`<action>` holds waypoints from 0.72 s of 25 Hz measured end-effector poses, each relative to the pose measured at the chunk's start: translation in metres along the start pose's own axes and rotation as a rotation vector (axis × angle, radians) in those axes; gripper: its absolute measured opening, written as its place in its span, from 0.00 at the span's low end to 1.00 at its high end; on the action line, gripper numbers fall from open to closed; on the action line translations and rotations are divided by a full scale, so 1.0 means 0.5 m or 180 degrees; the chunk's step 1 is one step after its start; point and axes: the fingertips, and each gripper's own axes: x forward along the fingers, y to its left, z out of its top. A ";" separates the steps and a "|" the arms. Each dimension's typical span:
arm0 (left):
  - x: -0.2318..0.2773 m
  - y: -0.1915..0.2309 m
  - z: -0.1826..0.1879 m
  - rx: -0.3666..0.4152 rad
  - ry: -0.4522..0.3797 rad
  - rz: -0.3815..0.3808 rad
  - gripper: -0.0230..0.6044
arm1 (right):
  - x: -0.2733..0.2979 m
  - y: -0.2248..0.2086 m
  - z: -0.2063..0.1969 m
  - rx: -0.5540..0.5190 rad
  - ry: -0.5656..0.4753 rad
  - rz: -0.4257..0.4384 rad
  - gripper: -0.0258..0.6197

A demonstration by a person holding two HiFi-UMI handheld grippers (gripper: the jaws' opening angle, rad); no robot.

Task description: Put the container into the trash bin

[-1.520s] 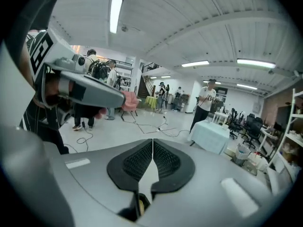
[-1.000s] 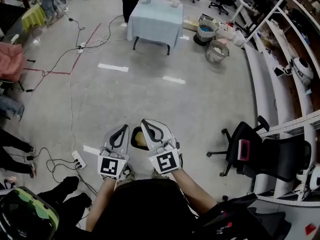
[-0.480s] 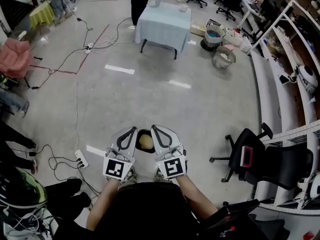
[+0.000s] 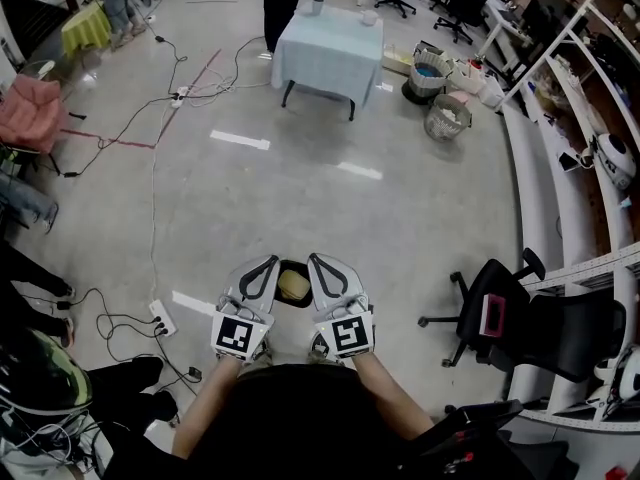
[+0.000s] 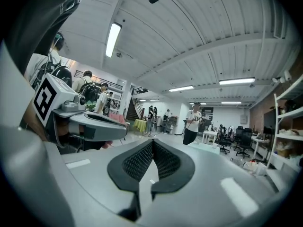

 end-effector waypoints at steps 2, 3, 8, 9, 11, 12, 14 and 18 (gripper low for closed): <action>0.001 -0.001 -0.004 0.0030 -0.0041 -0.0003 0.01 | 0.002 -0.002 -0.006 -0.0071 0.0024 0.0003 0.05; 0.002 -0.001 -0.006 0.0037 -0.0042 -0.0005 0.01 | 0.001 0.000 -0.010 -0.0104 0.0043 0.0020 0.05; 0.005 0.004 -0.022 0.0037 -0.0008 -0.0012 0.01 | 0.003 0.005 -0.029 -0.0041 0.0110 0.0014 0.05; 0.004 0.005 -0.025 0.0023 0.0014 -0.0013 0.01 | 0.005 0.005 -0.032 -0.0046 0.0118 0.0008 0.05; 0.003 0.006 -0.032 -0.0007 0.0076 -0.0015 0.01 | 0.008 0.012 -0.037 0.0026 0.0109 0.0028 0.05; 0.003 0.004 -0.035 -0.0009 0.0091 -0.0015 0.01 | 0.007 0.017 -0.041 0.0060 0.0104 0.0051 0.05; 0.003 0.000 -0.041 0.0000 0.0094 -0.0012 0.01 | 0.003 0.025 -0.048 0.0072 0.0130 0.0096 0.05; 0.004 0.000 -0.042 0.0049 0.0034 0.0002 0.01 | 0.000 0.031 -0.050 0.0145 0.0108 0.0129 0.05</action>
